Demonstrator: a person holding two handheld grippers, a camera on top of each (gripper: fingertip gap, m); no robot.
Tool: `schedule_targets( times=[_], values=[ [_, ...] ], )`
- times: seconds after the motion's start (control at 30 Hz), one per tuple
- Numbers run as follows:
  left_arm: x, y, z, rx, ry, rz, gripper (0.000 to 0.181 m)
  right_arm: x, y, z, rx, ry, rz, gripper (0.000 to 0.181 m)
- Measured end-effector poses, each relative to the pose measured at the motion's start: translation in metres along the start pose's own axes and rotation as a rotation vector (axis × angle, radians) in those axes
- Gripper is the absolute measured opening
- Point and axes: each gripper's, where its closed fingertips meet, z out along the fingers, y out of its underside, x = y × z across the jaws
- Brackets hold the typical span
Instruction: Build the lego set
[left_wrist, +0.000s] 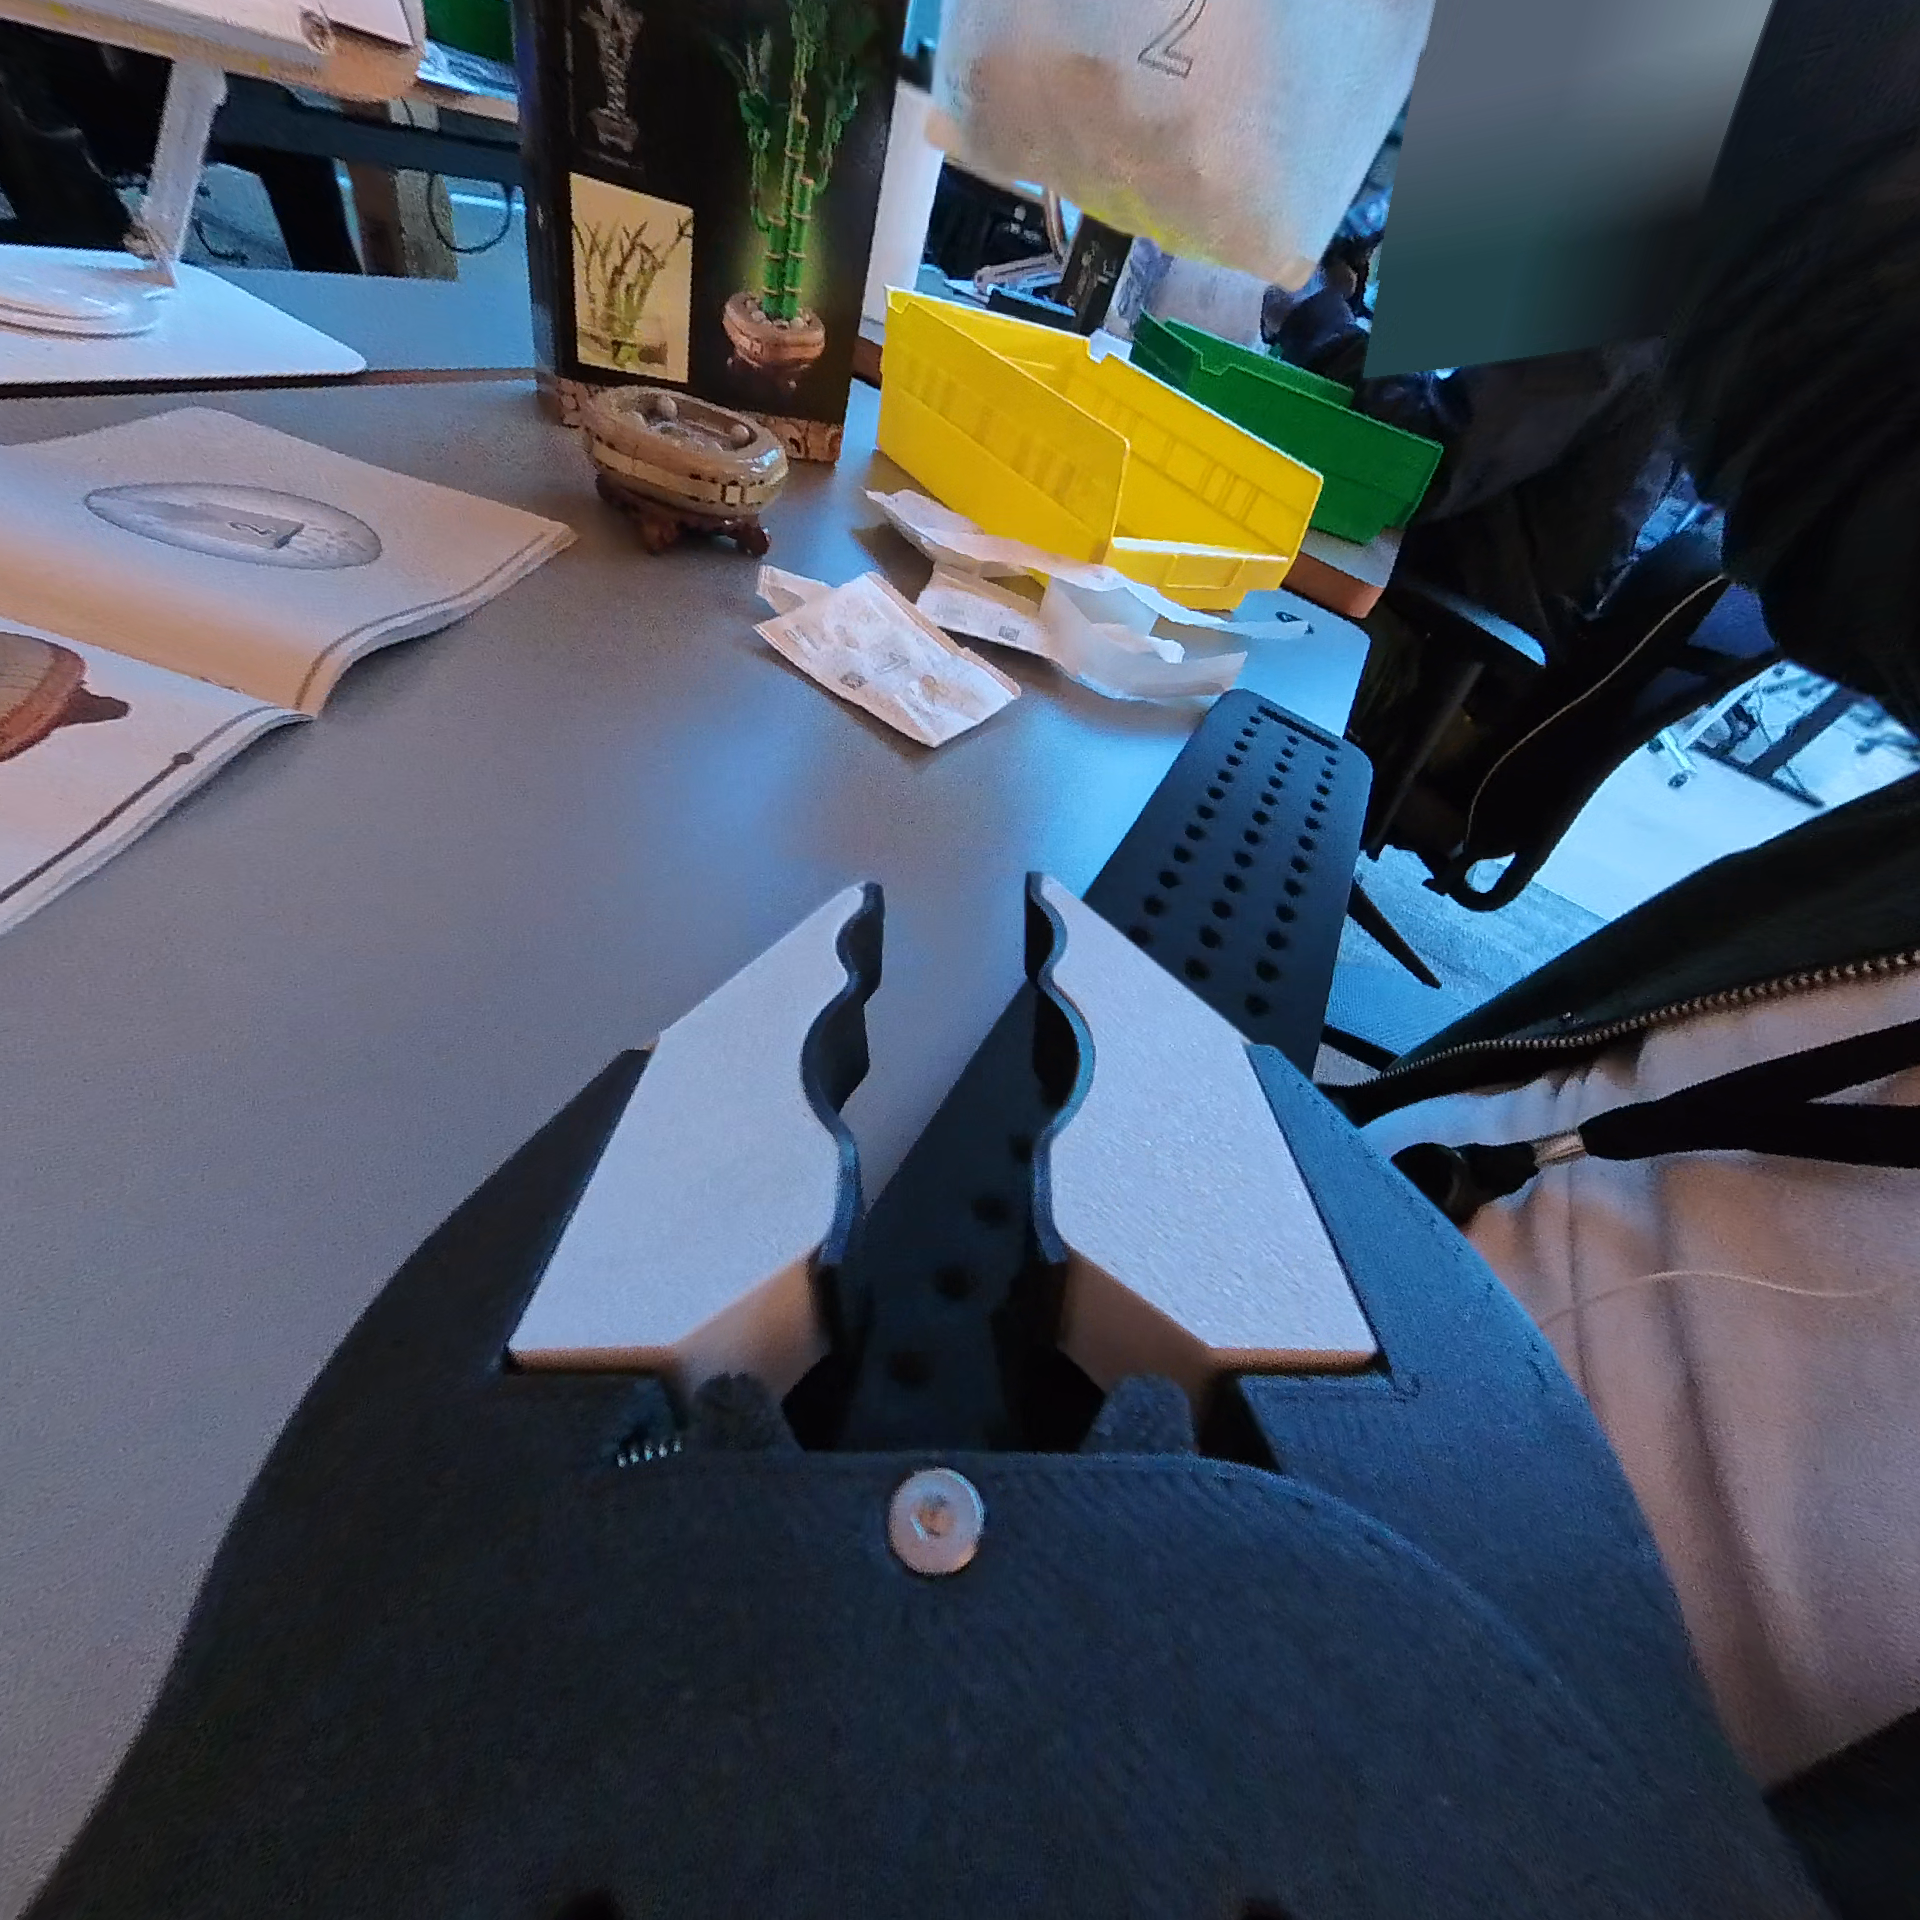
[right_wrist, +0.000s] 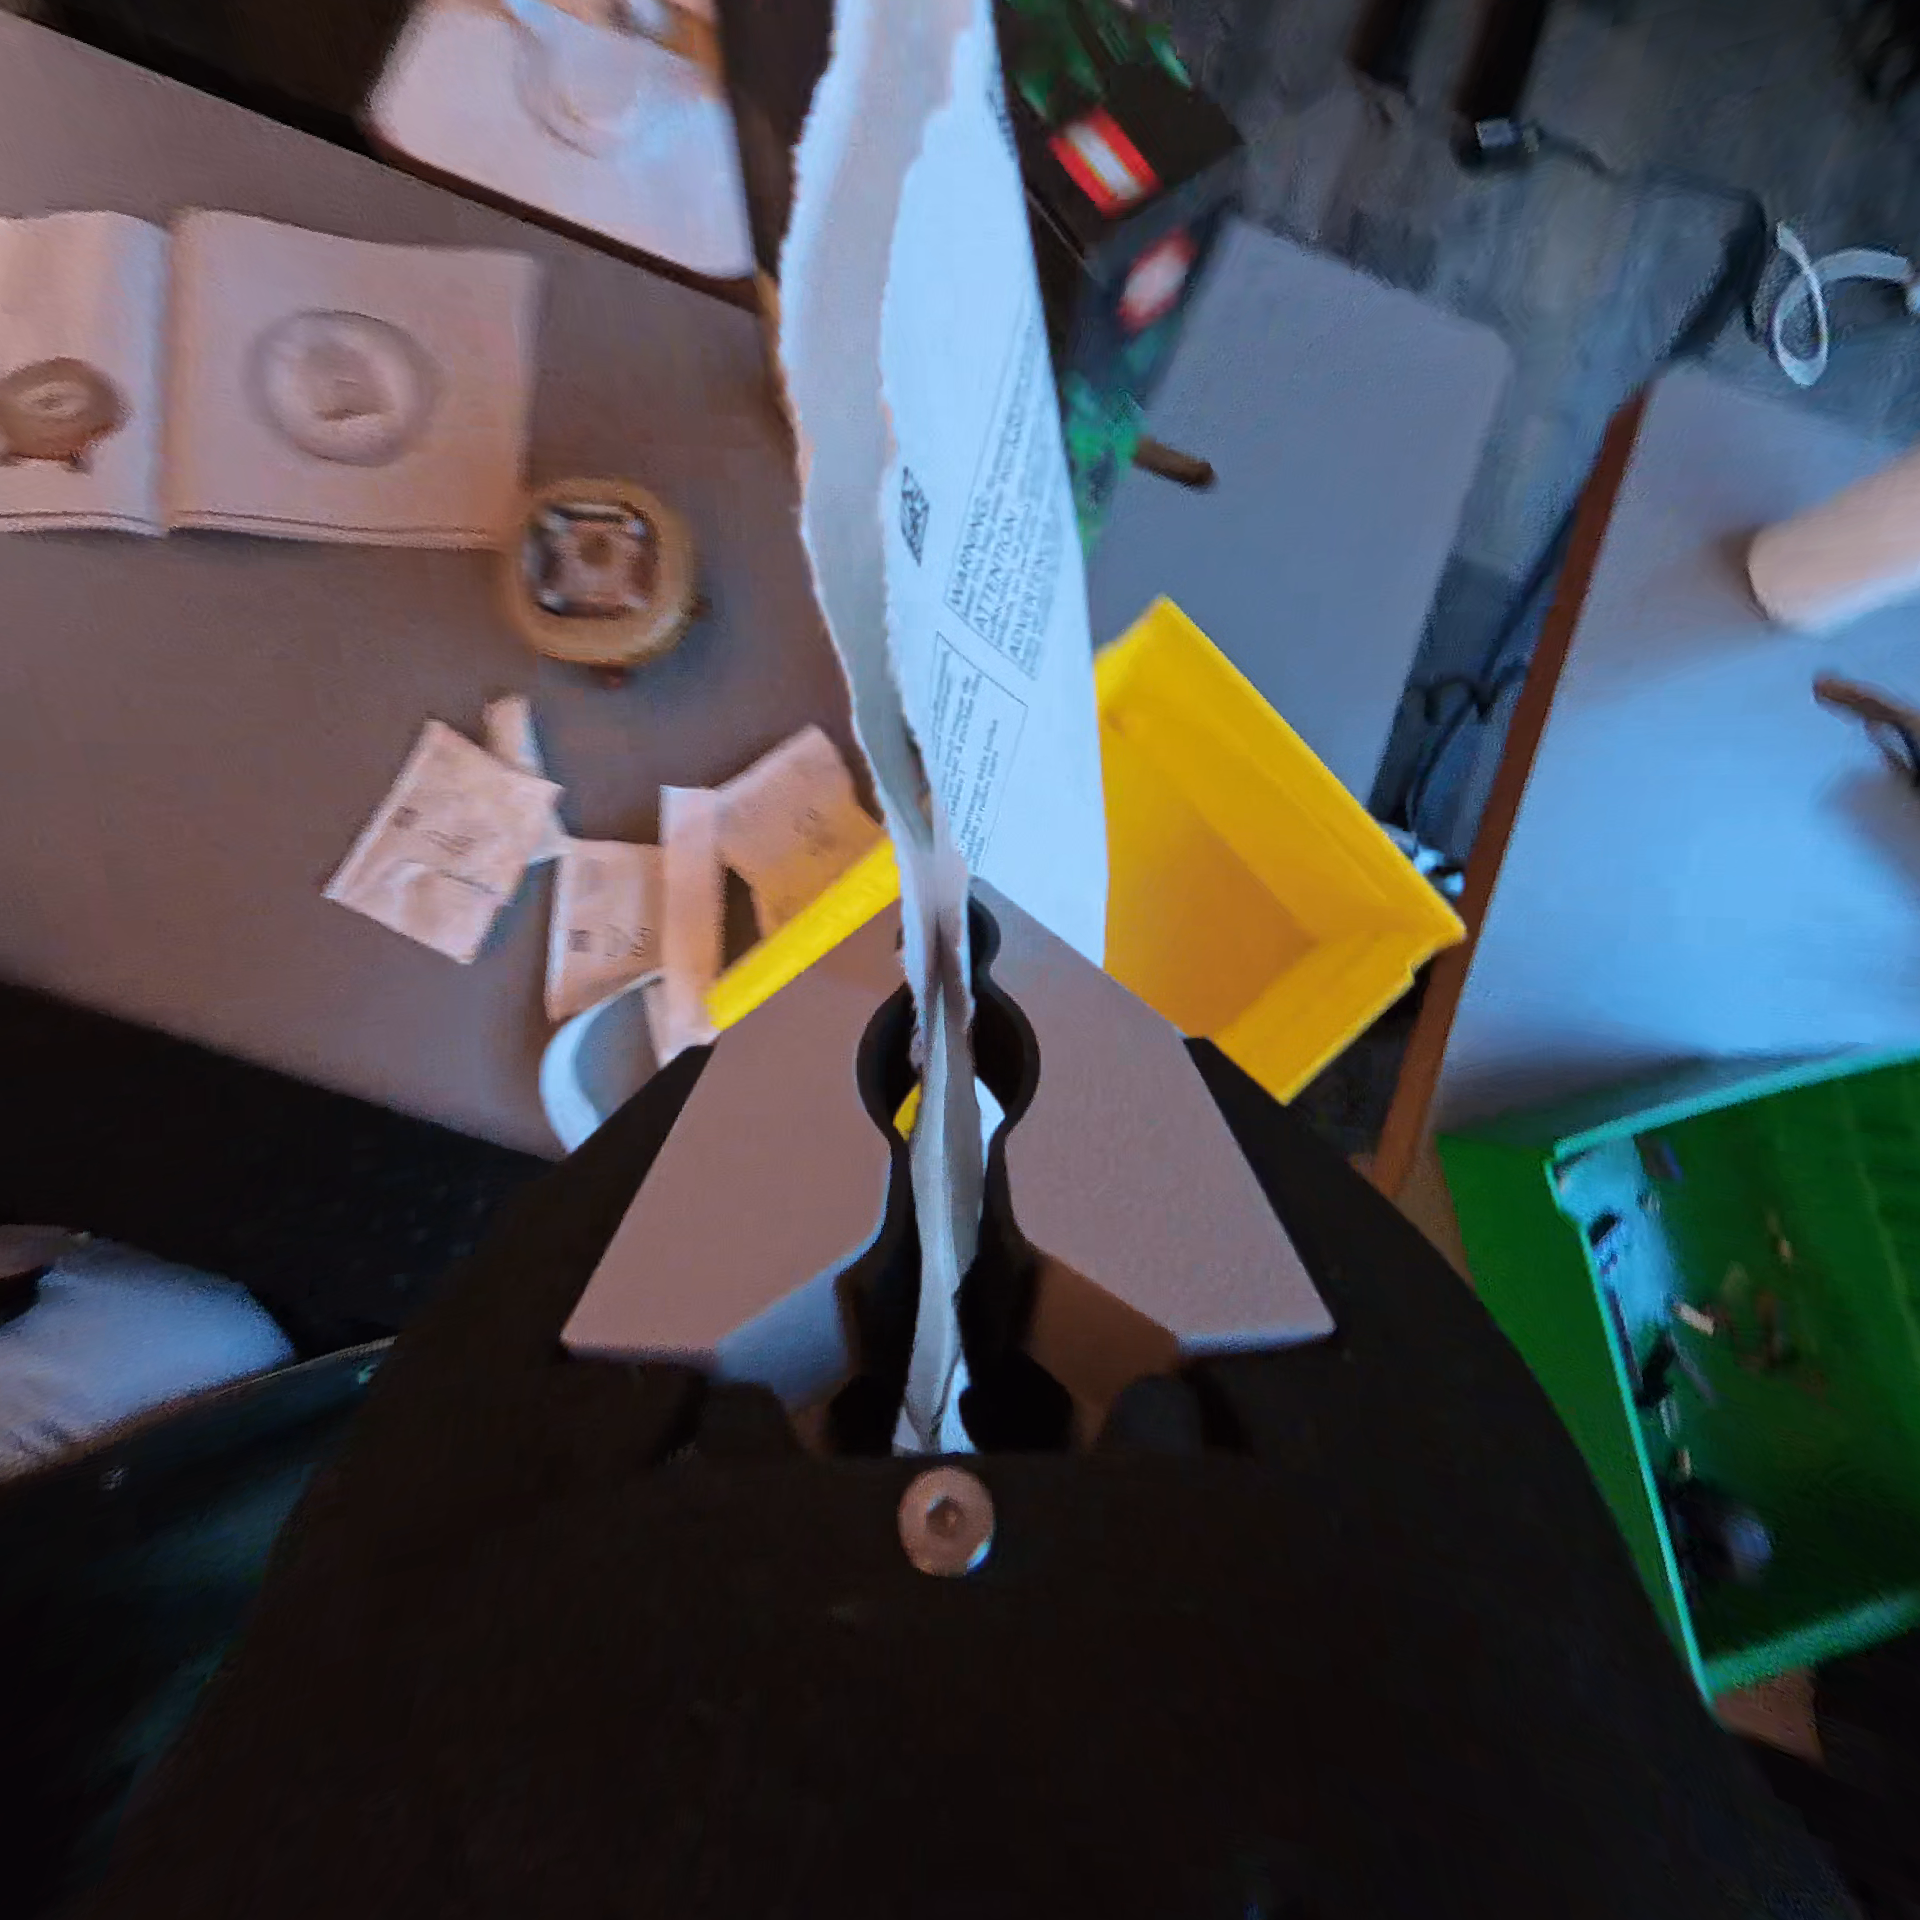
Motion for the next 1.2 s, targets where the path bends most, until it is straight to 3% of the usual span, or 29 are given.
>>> schedule_targets(
  times=[0.2, 0.43, 0.57, 0.73, 0.87, 1.03, 1.2],
  values=[
    [0.003, 0.008, 0.003, -0.035, -0.005, 0.004, 0.025, 0.061, 0.06, 0.065, -0.093, -0.031, 0.286, 0.0],
    [0.002, 0.009, 0.002, -0.036, -0.006, -0.013, 0.025, 0.074, 0.092, 0.113, -0.023, -0.131, 0.487, 0.0],
    [0.002, 0.01, 0.003, -0.045, 0.004, -0.018, 0.025, 0.086, 0.131, 0.138, -0.06, -0.109, 0.568, 0.0],
    [0.003, 0.012, 0.004, -0.054, 0.006, -0.02, 0.024, 0.113, 0.154, 0.132, -0.045, 0.032, 0.564, 0.0],
    [0.003, 0.013, 0.005, -0.058, 0.006, -0.024, 0.024, 0.112, 0.157, 0.121, -0.034, 0.005, 0.605, 0.0],
    [0.005, 0.014, 0.006, -0.069, 0.01, -0.022, 0.025, 0.12, 0.172, 0.111, -0.095, 0.108, 0.566, 0.0],
    [0.006, 0.015, 0.005, -0.073, 0.011, -0.024, 0.025, 0.12, 0.175, 0.1, -0.093, 0.154, 0.524, 0.026]
  ],
)
